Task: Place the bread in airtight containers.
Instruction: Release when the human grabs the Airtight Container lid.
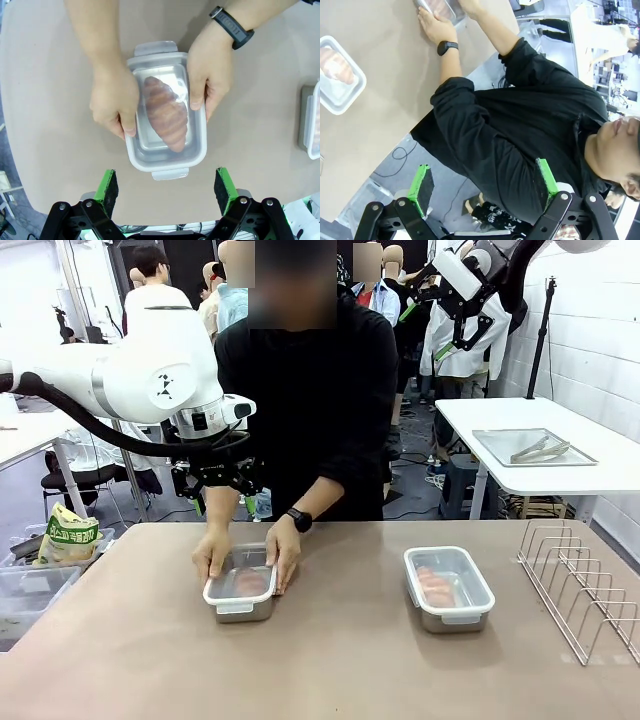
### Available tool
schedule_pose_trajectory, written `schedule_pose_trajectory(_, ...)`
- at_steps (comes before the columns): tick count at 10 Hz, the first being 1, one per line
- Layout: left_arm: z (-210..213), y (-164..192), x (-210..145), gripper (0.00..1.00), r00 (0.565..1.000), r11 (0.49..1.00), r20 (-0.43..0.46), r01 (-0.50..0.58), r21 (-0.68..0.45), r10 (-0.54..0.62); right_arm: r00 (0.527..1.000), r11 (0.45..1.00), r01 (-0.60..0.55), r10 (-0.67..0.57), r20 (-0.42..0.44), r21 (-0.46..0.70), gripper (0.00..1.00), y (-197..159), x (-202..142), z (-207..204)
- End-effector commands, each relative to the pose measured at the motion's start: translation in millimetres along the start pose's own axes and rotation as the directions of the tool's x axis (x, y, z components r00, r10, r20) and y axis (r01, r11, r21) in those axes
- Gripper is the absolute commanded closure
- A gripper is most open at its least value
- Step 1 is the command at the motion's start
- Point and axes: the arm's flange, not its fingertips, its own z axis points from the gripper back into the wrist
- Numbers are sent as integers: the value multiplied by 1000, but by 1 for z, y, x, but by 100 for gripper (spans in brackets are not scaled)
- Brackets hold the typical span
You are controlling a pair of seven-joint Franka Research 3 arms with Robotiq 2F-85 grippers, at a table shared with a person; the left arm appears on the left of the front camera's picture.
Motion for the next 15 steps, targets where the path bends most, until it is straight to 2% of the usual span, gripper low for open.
schedule_pose_trajectory(1,2,1,0,0,1000,1000,7,-3,13,3,1000,1000,5,-5,-1,-17,0,2,1,-1)
schedule_pose_trajectory(15,2,1,0,0,1000,1000,7,-3,13,3,1000,1000,5,-5,-1,-17,0,2,1,-1)
